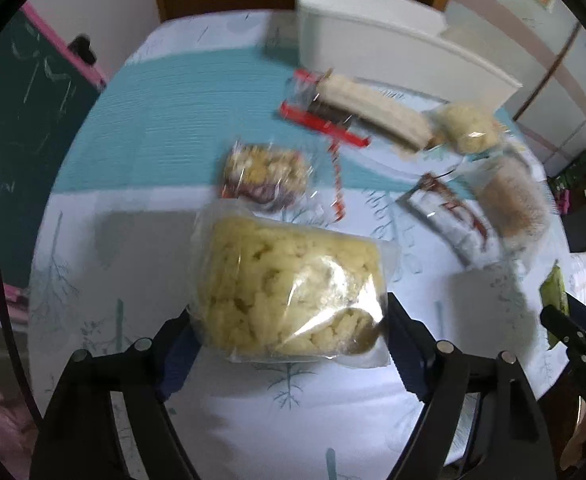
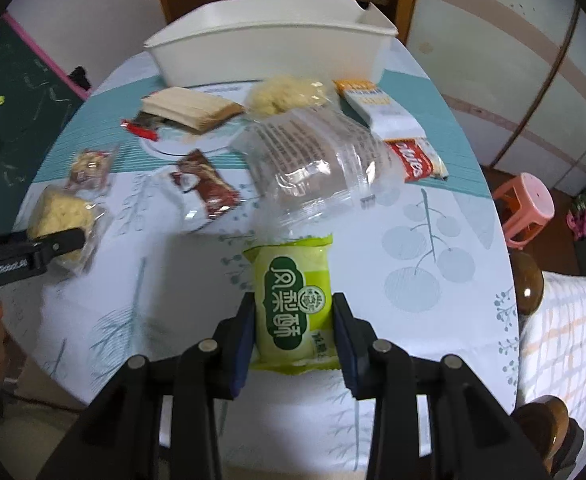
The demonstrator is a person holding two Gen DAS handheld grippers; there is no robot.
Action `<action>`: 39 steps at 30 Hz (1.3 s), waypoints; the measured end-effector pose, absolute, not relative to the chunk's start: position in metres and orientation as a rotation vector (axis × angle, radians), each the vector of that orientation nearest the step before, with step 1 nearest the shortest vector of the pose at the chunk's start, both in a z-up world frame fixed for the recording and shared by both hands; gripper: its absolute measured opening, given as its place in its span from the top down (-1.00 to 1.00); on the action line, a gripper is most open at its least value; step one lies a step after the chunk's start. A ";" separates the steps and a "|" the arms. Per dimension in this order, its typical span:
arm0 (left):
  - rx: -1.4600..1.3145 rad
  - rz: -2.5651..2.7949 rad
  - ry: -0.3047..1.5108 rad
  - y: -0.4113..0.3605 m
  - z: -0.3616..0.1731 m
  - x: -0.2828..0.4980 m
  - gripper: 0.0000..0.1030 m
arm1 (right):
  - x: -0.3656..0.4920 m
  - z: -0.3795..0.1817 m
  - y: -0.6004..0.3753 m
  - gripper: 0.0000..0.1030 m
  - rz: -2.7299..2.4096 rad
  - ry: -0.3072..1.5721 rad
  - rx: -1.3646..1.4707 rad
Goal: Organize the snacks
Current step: 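Lift both snacks over the white tray and open both tools to drop them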
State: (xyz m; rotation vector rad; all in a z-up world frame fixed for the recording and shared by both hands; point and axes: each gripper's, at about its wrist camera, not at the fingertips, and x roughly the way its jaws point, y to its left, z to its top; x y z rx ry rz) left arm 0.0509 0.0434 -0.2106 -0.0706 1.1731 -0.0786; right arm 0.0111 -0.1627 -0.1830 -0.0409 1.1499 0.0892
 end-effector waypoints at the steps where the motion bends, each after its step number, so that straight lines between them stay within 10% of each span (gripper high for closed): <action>1: -0.060 -0.098 1.152 0.040 -0.200 0.049 -0.59 | 0.009 -0.179 -0.161 0.29 0.097 1.142 -0.040; 25: 0.110 -0.181 0.754 0.002 0.035 0.193 -0.60 | 0.157 0.026 -0.165 0.29 0.097 0.708 -0.093; 39: 0.128 -0.088 0.646 -0.025 0.061 0.327 -0.60 | 0.284 0.069 -0.172 0.29 0.062 0.687 -0.019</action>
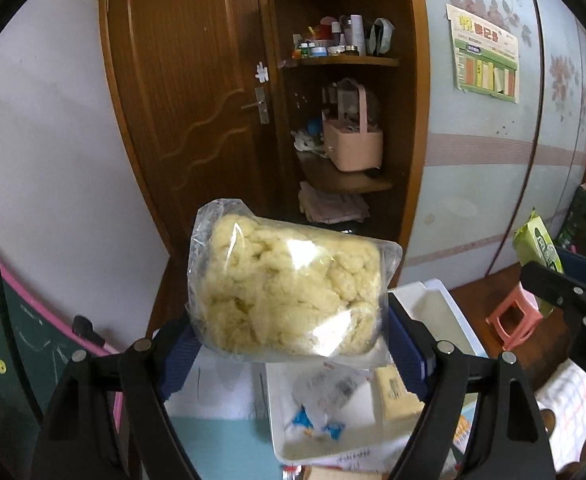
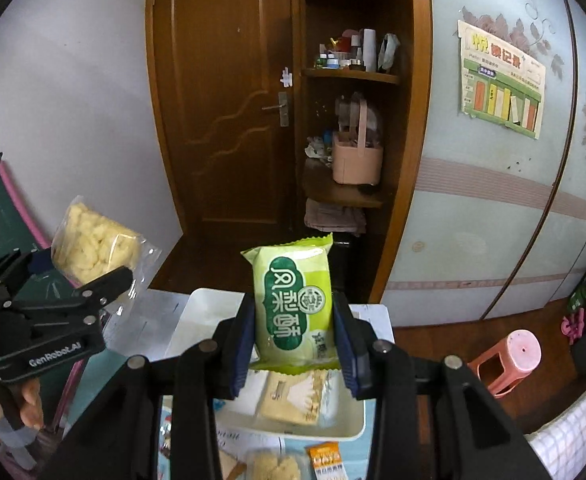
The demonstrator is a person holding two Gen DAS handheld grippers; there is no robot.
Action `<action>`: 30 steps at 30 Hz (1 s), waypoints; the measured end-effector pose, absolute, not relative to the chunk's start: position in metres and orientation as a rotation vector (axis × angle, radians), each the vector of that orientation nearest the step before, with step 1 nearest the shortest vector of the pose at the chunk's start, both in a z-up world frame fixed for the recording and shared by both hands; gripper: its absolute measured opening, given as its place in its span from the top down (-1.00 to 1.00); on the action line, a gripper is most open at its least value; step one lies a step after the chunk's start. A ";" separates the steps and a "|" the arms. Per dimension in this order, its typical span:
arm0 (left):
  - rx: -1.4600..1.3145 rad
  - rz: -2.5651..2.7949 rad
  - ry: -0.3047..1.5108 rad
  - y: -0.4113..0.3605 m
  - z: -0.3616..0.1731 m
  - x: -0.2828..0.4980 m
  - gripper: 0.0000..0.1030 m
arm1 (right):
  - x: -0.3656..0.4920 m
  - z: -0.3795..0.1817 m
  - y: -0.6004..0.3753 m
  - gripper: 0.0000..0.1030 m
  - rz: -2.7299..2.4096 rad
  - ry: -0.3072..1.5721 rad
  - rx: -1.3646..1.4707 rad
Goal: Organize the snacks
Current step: 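Lift both snacks over the white tray and open both tools to drop them, then withdraw both tools from the tray back toward the remaining snacks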
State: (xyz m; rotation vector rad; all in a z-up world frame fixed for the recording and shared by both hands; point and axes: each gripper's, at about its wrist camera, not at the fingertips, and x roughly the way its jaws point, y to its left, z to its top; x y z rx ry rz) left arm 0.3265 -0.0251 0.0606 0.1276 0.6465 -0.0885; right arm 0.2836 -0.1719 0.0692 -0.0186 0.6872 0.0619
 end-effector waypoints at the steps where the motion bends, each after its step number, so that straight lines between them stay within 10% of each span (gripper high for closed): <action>1: 0.131 -0.083 0.645 -0.027 0.055 0.333 -0.60 | 0.286 0.067 -0.172 0.28 0.062 0.690 -0.012; 30: 0.180 -0.112 0.914 -0.033 -0.080 0.369 -0.86 | 0.360 -0.057 -0.163 0.08 0.035 0.982 0.046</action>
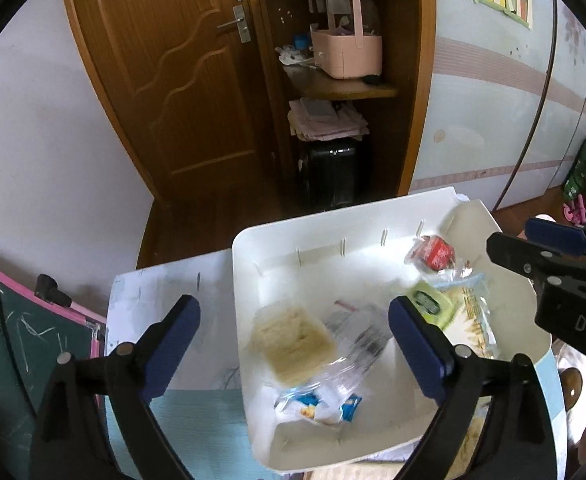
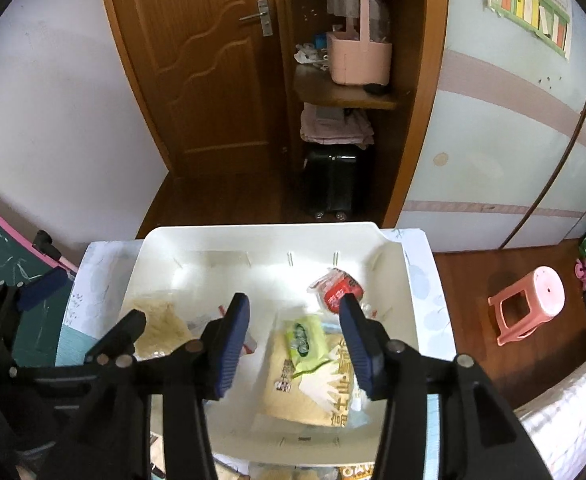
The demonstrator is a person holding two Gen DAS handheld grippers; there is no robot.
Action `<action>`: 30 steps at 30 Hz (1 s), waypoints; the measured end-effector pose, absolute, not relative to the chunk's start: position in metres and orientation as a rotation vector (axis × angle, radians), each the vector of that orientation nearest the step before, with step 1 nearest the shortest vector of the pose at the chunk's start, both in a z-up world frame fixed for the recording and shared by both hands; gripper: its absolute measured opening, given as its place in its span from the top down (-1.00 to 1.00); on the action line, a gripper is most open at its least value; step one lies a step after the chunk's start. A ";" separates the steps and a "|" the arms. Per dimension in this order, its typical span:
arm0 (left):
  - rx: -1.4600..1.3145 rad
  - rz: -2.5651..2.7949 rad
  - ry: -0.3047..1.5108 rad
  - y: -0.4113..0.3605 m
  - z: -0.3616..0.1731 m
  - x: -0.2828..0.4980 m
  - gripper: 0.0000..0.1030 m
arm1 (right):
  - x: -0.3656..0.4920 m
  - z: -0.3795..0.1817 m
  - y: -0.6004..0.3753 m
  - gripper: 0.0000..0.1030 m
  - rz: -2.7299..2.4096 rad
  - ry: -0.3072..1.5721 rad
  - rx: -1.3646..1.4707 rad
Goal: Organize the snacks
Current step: 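Withdraw both tools from the tray back toward the remaining snacks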
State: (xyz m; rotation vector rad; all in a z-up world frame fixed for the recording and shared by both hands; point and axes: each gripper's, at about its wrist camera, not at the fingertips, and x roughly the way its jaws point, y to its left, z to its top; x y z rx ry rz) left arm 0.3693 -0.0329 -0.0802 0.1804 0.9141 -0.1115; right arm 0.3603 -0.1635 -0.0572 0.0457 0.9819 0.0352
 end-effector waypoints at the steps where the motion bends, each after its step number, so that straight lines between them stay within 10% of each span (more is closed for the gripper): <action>1: 0.187 -0.113 0.921 -0.032 -0.079 0.366 -0.86 | 0.358 -0.056 -0.163 0.08 0.034 0.981 0.043; 30: 0.143 -0.220 0.812 -0.002 0.011 0.205 -0.99 | 0.206 0.016 -0.162 0.08 0.103 0.877 0.039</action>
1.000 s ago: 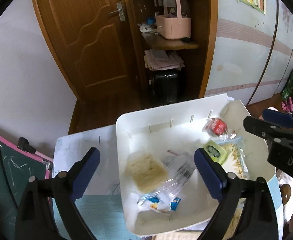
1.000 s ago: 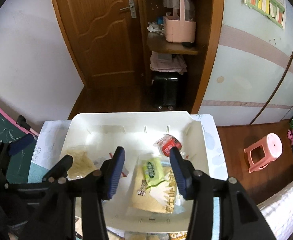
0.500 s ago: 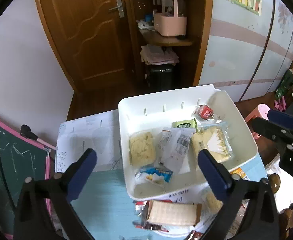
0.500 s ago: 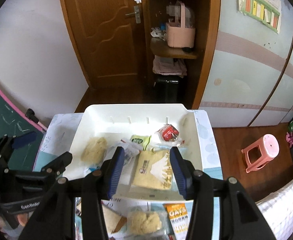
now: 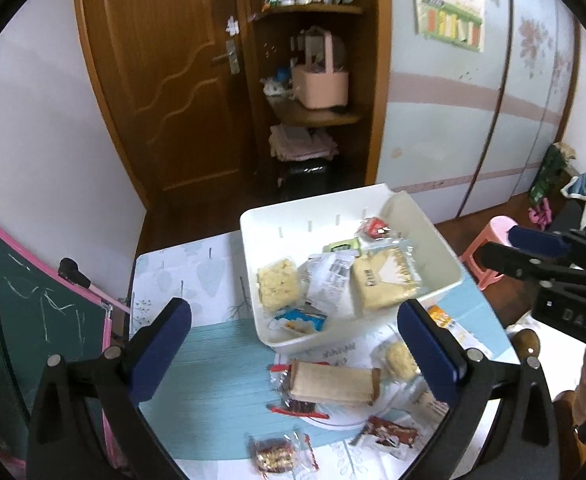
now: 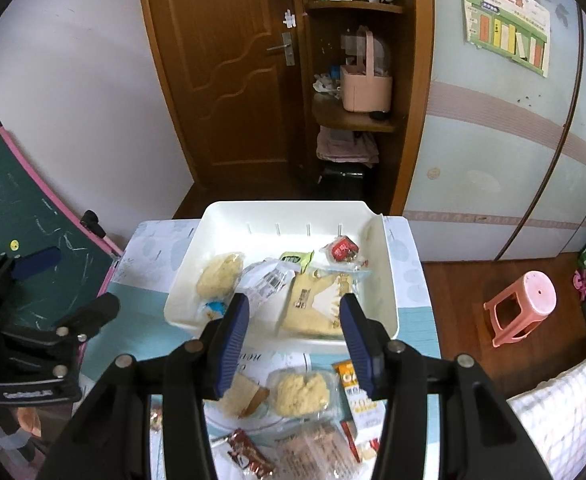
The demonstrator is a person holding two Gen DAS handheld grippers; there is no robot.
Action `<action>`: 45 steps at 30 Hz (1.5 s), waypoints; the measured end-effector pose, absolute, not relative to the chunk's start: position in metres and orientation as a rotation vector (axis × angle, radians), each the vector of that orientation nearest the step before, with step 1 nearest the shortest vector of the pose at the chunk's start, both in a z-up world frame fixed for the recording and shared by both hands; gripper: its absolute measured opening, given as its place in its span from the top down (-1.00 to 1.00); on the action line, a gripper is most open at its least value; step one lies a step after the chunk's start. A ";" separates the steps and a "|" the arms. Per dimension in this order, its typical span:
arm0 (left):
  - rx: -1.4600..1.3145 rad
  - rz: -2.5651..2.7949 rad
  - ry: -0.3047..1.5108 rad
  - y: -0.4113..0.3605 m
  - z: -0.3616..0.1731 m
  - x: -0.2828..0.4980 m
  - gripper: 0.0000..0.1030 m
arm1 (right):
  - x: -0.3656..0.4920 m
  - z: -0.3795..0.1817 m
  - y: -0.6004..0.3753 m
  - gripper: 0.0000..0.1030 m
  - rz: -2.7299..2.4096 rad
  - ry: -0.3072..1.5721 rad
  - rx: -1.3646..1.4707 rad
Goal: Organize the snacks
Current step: 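Withdraw both tools from the tray back toward the remaining snacks, then grasp the small nut-mix bag with the left tool while the right tool grasps the printed bread bag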
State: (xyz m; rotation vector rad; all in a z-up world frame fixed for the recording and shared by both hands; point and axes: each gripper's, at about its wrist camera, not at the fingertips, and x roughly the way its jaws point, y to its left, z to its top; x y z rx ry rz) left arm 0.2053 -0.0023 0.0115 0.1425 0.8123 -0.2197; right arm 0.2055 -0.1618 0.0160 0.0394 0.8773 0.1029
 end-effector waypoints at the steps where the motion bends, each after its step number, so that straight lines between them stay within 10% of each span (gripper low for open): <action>1: 0.146 -0.228 0.804 -0.002 0.014 0.198 -0.99 | 0.200 0.018 -0.163 0.08 0.107 0.873 0.042; 45: -0.020 -0.022 1.156 0.061 -0.235 0.132 -0.99 | 0.114 -0.202 -0.157 -0.67 0.106 1.065 -0.302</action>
